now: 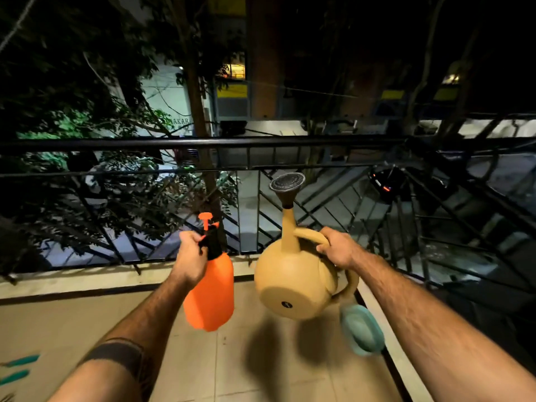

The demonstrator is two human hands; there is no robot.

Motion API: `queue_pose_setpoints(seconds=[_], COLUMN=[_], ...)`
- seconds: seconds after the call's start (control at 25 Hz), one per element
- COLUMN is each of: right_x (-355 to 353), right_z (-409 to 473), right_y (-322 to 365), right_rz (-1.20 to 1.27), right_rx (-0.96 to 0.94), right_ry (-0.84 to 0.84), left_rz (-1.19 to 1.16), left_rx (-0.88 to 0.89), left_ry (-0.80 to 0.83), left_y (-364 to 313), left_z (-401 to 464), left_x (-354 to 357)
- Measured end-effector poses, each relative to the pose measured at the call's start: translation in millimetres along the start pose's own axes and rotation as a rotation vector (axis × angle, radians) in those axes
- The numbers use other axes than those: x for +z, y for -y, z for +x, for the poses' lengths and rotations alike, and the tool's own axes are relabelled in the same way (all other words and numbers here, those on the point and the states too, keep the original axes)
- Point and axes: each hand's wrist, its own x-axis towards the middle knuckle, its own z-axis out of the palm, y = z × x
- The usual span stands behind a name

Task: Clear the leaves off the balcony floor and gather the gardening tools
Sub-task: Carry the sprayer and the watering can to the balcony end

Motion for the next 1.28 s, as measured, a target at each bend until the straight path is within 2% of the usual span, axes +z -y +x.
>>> queue_pose_setpoints(seconds=[0.24,0.32,0.4,0.64,0.88,1.12,1.28], right_x=[-11.5,-20.6,-29.7,-51.7,-50.5,-39.0,-7.6], right_z=[11.1,19.4,29.8,69.4,116.5,181.6,229.4], right_y=[-69.0,-79.4,-86.0,-81.6,-92.6,-147.5,-188.0], right_rz=[-0.073,-0.076,-0.061,0.028,-0.072,-0.080,-0.103], right_rx=[0.056,0.081,0.110,0.195,0.237,0.214,0.148], right_ry=[0.039,0.017,-0.016,-0.145,-0.174,-0.098,-0.052], left_rz=[0.247,0.370,0.397,0.377,0.231,0.143,0.085], left_rx=[-0.146,-0.138,-0.110,-0.037,-0.140,-0.182,-0.139], left_ry=[0.221,0.275,0.287,0.280,0.228,0.184,0.175], left_y=[6.3,5.8,2.0,-1.4,-25.0,-30.5,-17.3], left_z=[6.8,22.1,39.7,93.9,122.9,144.3,160.5], left_x=[76.2,89.1,99.1,119.7,142.3,182.5,228.3])
